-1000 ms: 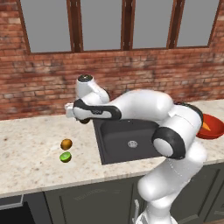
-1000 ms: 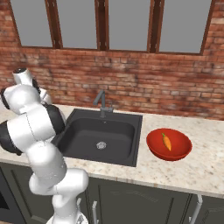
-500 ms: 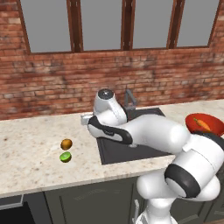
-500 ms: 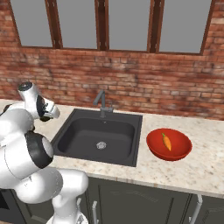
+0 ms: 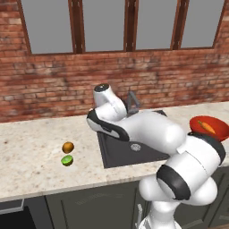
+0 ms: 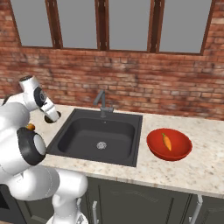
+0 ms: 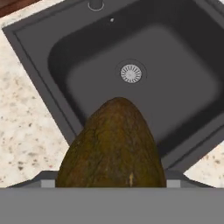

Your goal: There is a mixed pile of frozen fruits and vegetables on the counter. Locate all the frozen vegetables and place the items in a bowl on the counter. Take all the frozen fruits and defrost them in a running sink.

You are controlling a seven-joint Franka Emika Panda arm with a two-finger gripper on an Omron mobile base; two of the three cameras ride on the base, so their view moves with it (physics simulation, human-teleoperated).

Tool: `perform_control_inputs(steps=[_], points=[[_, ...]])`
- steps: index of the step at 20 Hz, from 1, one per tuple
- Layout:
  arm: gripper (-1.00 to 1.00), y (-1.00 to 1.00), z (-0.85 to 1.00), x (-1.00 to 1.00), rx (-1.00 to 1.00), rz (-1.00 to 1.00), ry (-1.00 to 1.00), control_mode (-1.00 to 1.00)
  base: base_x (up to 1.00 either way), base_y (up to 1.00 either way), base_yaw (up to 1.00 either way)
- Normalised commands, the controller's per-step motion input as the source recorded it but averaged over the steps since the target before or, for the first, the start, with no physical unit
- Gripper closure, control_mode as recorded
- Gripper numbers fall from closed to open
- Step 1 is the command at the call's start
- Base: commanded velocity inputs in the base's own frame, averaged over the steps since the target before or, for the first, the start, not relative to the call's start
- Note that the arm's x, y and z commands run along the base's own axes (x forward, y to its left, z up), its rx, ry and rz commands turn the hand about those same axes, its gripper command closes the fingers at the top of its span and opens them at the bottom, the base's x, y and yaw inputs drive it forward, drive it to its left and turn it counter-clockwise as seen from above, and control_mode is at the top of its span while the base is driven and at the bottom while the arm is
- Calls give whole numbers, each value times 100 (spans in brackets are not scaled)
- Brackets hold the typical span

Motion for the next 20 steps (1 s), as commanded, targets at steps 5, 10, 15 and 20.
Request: perform_control_inputs(steps=[5,10,15,20], points=[[100,-62,31,1,21,-43,20,-100,0,0,0],[100,-83,0,-50,10,-50,0,-100,0,0,0],[100,-11,0,-85,0,-66,-2,-100,0,0,0],[100,-26,0,12,-6,-60,5,-100,0,0,0]])
